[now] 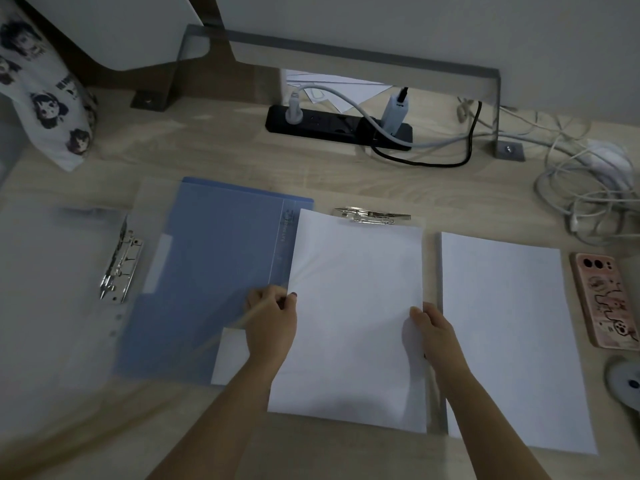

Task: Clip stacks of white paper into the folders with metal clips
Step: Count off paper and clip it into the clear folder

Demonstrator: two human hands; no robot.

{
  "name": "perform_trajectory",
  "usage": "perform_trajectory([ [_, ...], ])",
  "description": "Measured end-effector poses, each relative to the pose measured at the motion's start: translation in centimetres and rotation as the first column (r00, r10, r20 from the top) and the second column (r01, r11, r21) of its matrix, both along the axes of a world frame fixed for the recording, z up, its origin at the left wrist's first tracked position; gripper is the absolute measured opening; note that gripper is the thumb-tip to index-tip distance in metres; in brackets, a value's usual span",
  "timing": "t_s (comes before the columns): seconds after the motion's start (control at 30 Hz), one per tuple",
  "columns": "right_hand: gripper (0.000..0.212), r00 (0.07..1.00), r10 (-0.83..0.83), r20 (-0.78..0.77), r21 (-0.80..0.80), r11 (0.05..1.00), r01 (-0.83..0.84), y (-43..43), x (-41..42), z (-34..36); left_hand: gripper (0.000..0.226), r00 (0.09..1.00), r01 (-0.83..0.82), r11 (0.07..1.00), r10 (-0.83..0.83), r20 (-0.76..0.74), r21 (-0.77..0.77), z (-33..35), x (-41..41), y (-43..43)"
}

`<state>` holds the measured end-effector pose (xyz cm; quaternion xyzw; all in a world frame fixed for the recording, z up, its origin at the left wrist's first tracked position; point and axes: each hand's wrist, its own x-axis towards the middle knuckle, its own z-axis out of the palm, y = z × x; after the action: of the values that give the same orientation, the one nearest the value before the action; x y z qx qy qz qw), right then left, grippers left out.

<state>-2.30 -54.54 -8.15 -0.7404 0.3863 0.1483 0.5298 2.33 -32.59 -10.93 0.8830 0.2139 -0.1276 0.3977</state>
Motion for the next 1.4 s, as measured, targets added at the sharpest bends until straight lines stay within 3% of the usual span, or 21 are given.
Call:
perform_trajectory([
  [0.13, 0.025, 0.999, 0.035, -0.022, -0.029, 0.999, -0.035, 0.1, 0.2, 0.1, 0.017, 1.000, -0.007, 1.000, 0.008, -0.004, 0.022, -0.2, 0.2, 0.2],
  [0.4, 0.020, 0.990, -0.044, 0.136, -0.126, 0.990, 0.061, 1.3, -0.4, -0.5, 0.014, 0.999, -0.012, 1.000, 0.013, 0.031, -0.023, 0.0, 0.2, 0.2],
  [0.57, 0.020, 0.977, -0.211, 0.021, 0.006, 0.978, 0.210, 0.7, 0.6, -0.3, 0.014, 1.000, -0.019, 0.999, 0.019, 0.000, -0.026, 0.0, 0.4, 0.1],
  [0.77, 0.023, 0.969, -0.234, -0.082, 0.022, 0.971, 0.236, 0.2, 1.3, -0.2, 0.015, 0.997, 0.077, 0.995, -0.075, -0.031, 0.070, 0.4, 0.4, 0.1],
  [1.07, 0.017, 0.949, -0.315, -0.009, 0.070, 0.947, 0.315, 1.2, 0.7, 0.5, 0.014, 0.997, 0.076, 0.997, -0.076, -0.024, -0.027, 0.5, 0.3, 0.6],
  [1.4, 0.012, 0.924, -0.375, 0.077, 0.067, 0.926, 0.370, 2.1, 0.9, 0.7, 0.016, 1.000, 0.014, 1.000, -0.015, 0.005, 0.008, -0.3, 0.3, 0.2],
])
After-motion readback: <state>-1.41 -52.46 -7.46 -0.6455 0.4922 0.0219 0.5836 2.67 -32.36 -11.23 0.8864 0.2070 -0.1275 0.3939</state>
